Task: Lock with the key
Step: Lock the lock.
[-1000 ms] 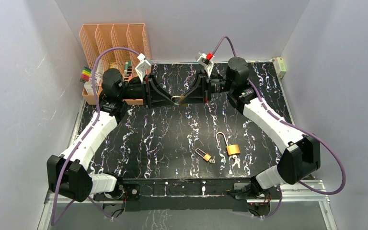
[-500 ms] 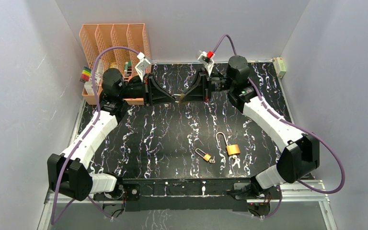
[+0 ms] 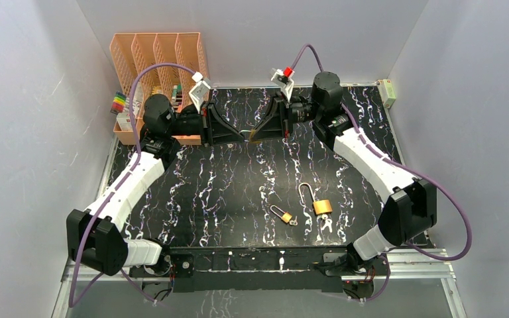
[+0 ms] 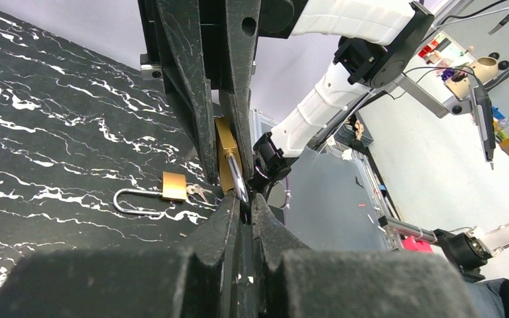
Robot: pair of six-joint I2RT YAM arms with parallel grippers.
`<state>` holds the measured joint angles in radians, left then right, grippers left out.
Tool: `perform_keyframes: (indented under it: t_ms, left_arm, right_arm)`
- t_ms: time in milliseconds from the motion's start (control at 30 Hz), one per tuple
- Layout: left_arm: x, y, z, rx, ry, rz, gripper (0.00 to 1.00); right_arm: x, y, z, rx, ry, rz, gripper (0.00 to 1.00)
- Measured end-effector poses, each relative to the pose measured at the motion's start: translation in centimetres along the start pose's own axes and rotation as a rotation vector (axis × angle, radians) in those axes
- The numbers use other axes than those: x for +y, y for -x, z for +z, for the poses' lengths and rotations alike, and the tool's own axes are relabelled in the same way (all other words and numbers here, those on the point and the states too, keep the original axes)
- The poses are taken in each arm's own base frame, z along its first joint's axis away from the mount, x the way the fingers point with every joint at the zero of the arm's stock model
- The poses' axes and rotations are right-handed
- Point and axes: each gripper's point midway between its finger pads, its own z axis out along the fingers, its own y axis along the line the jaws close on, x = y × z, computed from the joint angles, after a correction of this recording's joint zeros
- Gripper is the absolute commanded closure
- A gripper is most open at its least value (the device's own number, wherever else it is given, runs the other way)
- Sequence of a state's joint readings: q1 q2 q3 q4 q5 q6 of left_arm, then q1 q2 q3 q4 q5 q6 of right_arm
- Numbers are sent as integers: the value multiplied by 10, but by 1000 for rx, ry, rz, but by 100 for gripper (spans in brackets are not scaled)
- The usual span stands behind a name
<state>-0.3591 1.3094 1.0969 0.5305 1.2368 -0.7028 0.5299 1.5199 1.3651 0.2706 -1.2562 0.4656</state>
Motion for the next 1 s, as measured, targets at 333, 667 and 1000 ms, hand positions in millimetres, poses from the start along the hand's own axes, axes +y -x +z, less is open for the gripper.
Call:
perform_keyframes:
  t_ms: [333, 667, 1000]
  left_arm:
    - [7, 10, 9, -68, 54, 65, 100]
    - [15, 26, 7, -106, 149, 115, 100]
    - [10, 38, 0, -120, 182, 157, 100]
  right_arm:
    - [-5, 16, 2, -47, -25, -27, 100]
    - [-13, 29, 0, -97, -97, -84, 100]
    - [-5, 39, -5, -168, -237, -145, 61]
